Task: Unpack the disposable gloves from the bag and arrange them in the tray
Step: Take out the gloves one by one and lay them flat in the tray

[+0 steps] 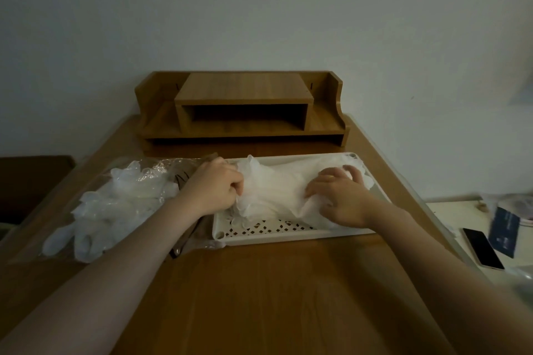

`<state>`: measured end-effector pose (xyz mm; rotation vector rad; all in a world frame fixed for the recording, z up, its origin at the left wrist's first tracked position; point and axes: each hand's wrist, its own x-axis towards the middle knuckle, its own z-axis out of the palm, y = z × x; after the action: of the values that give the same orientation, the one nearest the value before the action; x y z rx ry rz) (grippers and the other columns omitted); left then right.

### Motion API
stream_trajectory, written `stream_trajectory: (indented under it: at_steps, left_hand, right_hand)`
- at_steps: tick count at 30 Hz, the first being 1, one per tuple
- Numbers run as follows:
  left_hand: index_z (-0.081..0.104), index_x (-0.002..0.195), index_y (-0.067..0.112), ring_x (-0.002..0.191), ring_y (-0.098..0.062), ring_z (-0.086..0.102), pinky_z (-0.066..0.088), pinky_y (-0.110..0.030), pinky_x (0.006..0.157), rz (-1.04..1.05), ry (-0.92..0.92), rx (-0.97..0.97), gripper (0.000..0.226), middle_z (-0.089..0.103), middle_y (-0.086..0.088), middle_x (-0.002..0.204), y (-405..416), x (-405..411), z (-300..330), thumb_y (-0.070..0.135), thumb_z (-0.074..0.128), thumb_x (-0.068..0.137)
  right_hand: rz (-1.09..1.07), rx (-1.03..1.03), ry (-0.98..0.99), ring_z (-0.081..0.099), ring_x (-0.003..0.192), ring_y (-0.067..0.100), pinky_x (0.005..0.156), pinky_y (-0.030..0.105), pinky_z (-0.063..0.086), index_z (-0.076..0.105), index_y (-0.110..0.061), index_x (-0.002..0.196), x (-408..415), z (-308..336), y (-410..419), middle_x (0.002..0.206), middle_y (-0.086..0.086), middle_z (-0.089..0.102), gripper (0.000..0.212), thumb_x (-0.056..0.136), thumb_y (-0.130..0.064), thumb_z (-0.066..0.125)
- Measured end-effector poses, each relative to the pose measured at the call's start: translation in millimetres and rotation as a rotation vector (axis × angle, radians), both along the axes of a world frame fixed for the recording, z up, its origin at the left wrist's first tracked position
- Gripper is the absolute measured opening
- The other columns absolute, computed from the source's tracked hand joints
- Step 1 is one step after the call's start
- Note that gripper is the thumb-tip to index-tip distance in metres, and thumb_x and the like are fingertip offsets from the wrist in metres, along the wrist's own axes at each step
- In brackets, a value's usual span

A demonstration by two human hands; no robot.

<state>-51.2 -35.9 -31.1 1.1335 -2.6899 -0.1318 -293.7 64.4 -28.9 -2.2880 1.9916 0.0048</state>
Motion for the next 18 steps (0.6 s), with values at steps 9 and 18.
stream_trajectory:
  at_steps: [9,18]
  left_hand:
    - [0.026,0.147,0.015,0.144,-0.017,0.014,0.008,-0.034,0.117,-0.075,-0.123,0.011,0.052,0.021,-0.003,0.156,31,-54,5,0.039,0.031,0.100]
    - [-0.010,0.150,0.020,0.144,-0.022,-0.019,-0.009,-0.047,0.116,0.181,-0.277,0.253,0.104,-0.020,-0.007,0.157,15,-45,-35,0.078,0.038,0.079]
  right_hand:
    - [-0.022,-0.048,0.041,0.013,0.145,0.020,0.115,0.047,-0.010,0.033,-0.025,0.141,32,-19,-16,0.153,-0.001,0.027,0.059,0.093,-0.057,0.040]
    - [-0.243,0.048,-0.006,-0.017,0.145,0.025,0.109,0.060,-0.017,-0.006,-0.035,0.150,-15,-38,-15,0.159,-0.004,-0.015,0.112,0.065,-0.086,0.048]
